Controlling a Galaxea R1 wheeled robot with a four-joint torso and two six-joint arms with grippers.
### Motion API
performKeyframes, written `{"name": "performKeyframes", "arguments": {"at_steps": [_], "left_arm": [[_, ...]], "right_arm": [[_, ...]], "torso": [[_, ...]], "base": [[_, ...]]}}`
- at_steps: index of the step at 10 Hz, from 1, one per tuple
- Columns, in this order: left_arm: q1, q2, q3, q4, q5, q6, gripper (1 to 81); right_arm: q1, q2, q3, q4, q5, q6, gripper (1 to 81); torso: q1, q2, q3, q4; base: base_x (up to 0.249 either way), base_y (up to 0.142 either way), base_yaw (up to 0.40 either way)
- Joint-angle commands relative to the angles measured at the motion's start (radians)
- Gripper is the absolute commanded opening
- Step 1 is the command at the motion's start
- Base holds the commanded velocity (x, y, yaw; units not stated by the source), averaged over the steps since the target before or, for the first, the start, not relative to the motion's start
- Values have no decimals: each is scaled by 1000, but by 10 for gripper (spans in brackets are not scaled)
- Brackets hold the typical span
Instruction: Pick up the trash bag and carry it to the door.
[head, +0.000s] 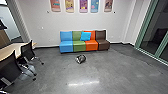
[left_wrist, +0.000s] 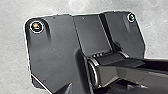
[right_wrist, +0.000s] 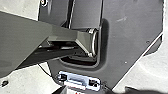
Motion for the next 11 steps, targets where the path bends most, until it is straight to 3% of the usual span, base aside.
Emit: {"name": "performKeyframes", "arguments": {"at_steps": [1,11], "left_arm": [[-41,-2,3,-2,49,7,811],[-41,0,6,-4,48,7,811]], "right_arm": [[21,-1,8,-8,-62,-5,811],[15,11,8,2,-62,-3,811]], "torso": [[0,-1,0,0],[0,-1,0,0]], "base": [[172,0,0],[177,0,0]]}}
